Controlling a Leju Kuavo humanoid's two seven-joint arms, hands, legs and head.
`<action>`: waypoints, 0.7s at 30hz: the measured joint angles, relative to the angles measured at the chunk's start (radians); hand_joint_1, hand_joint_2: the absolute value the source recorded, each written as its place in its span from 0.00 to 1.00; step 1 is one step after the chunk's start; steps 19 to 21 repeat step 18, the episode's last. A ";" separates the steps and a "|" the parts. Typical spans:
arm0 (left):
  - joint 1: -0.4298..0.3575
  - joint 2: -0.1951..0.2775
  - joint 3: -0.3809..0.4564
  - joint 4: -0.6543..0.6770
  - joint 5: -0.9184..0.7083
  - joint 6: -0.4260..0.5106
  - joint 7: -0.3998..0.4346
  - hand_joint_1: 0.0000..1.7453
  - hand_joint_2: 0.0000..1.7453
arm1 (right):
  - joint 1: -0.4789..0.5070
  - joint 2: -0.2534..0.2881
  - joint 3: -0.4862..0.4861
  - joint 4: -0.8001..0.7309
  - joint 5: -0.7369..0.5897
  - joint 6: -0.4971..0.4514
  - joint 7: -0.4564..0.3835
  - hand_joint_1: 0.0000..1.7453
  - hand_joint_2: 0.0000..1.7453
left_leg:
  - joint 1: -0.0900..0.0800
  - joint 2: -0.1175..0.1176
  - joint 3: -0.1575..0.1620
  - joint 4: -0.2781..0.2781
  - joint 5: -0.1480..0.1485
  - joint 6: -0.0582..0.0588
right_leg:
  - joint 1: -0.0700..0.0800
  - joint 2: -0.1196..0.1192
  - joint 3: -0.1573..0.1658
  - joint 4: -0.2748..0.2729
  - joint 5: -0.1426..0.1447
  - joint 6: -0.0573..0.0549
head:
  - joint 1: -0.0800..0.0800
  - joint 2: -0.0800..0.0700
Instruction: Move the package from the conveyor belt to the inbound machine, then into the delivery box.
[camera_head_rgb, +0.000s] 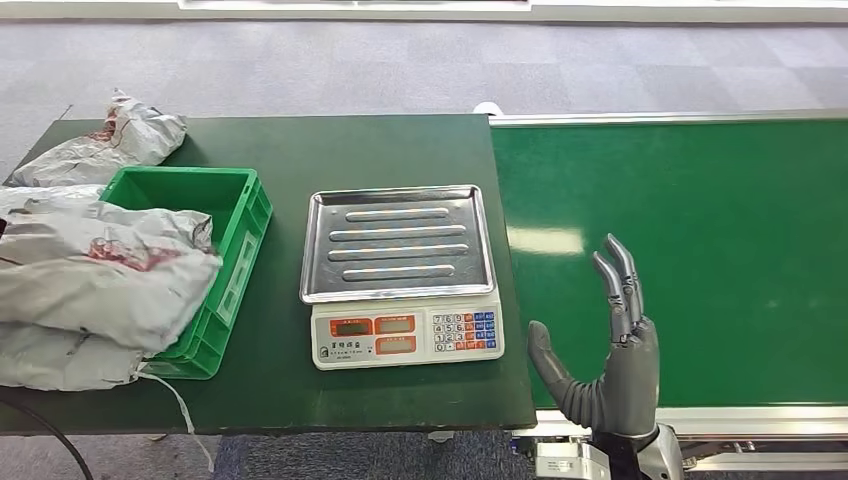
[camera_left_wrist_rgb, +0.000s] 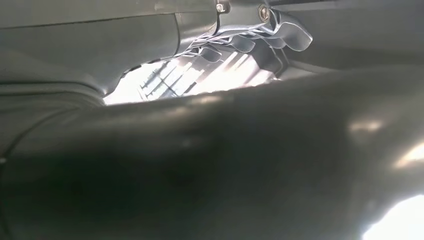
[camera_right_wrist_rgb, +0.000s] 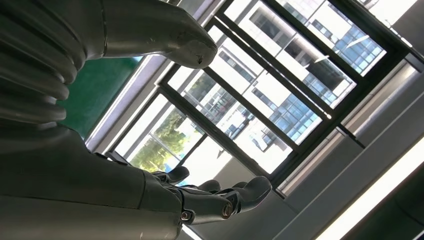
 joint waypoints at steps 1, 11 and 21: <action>0.003 -0.003 0.001 -0.011 0.022 0.001 -0.016 0.00 0.00 | 0.000 0.000 0.000 0.000 0.000 0.000 0.000 0.00 1.00 | 0.000 0.000 0.000 0.000 0.000 0.000 | 0.000 0.000 0.000 0.000 0.000 0.000 | 0.000 0.000; 0.122 -0.177 -0.219 -0.330 0.401 0.069 -0.288 0.00 0.00 | 0.002 0.007 0.000 -0.006 -0.213 0.082 -0.106 0.00 1.00 | -0.002 0.000 0.001 0.000 -0.002 0.003 | -0.003 0.000 0.001 -0.001 -0.001 0.002 | 0.000 0.000; 0.151 -0.299 -0.405 -0.406 0.522 0.028 -0.309 0.00 0.00 | 0.002 0.008 0.000 -0.011 -0.281 0.118 -0.134 0.00 1.00 | -0.003 0.000 0.001 0.000 -0.002 0.003 | -0.004 -0.001 0.001 -0.001 0.000 0.002 | 0.000 0.000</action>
